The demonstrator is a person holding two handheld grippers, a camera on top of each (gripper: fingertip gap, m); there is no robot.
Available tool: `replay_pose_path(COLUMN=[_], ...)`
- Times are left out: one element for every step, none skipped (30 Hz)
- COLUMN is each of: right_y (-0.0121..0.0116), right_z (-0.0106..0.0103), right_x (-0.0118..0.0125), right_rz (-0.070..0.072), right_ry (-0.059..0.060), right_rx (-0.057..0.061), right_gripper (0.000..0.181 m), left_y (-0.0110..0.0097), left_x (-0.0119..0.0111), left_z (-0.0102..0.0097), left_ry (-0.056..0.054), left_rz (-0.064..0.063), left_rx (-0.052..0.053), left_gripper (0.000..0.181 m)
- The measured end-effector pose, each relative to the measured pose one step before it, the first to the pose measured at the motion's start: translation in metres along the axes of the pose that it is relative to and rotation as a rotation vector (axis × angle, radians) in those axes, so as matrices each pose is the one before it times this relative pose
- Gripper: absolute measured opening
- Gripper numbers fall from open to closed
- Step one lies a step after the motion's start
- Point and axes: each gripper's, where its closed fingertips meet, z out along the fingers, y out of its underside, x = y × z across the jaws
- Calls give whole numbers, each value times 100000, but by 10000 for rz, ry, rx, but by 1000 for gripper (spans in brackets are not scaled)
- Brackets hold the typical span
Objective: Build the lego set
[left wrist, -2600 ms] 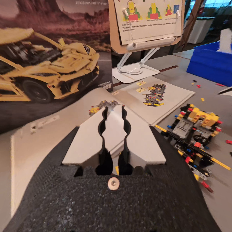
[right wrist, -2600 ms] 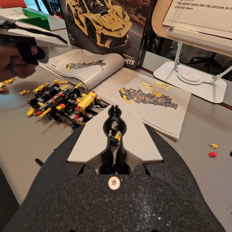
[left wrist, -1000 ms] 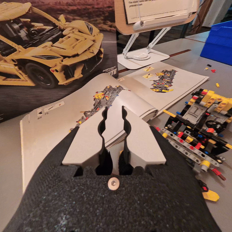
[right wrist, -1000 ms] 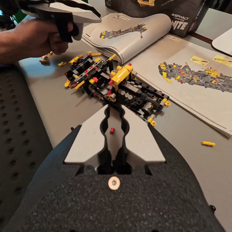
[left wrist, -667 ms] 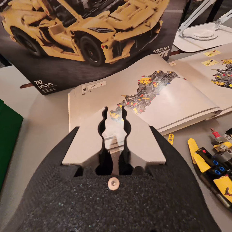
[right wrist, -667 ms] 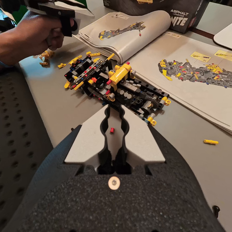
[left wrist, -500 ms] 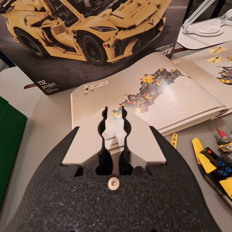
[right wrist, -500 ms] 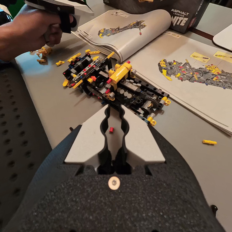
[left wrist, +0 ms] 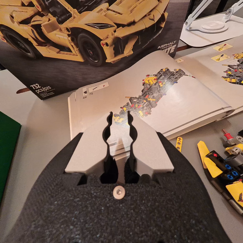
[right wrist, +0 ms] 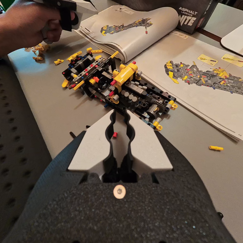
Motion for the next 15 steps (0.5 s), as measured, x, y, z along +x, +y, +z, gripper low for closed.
replay_pose_path(right_y=[14,46,62,37,-13,-41,-30,18,63,55,45,16,21,38,38], right_z=[-1,4,11,9,-6,-25,-18,15,34,32,27,13,22,13,16], right_x=[26,72,74,19,-27,-23,11,-6,-2,0,3,-22,-24,-34,-5], right_rz=[-16,-2,23,40,32,3,-23,-32,-26,-27,-42,-43,-32,-24,-23], right_ry=[21,30,13,-20,-28,-7,19,13,6,13,26,16,0,-4,6], right_rx=[12,-4,-29,-26,1,24,22,-12,-37,-39,-24,-8,-9,-21,-11], right_gripper=[11,11,11,11,11,11,11,11,11,11,11,11,11,11,11], left_y=[16,1,-14,-35,-3,20,43,35,-9,-10,0,18,-4,-19,-23], left_x=[-39,-52,-49,-21,5,18,1,-34,-20,18,48,32,27,12,25], left_z=[-3,1,-9,-18,-4,8,29,12,8,-6,9,9,1,-3,-1], left_ry=[12,-1,-7,-1,10,14,0,-15,-1,26,37,24,5,3,6], left_rz=[-33,-19,-11,-12,-10,9,36,37,9,-19,-21,7,35,38,26], left_rx=[-3,-4,3,13,7,-12,-25,-19,-4,6,-2,-11,-3,4,7], left_gripper=[23,23,23,23,23,23,23,23,23,23,23,23,23,23,23])
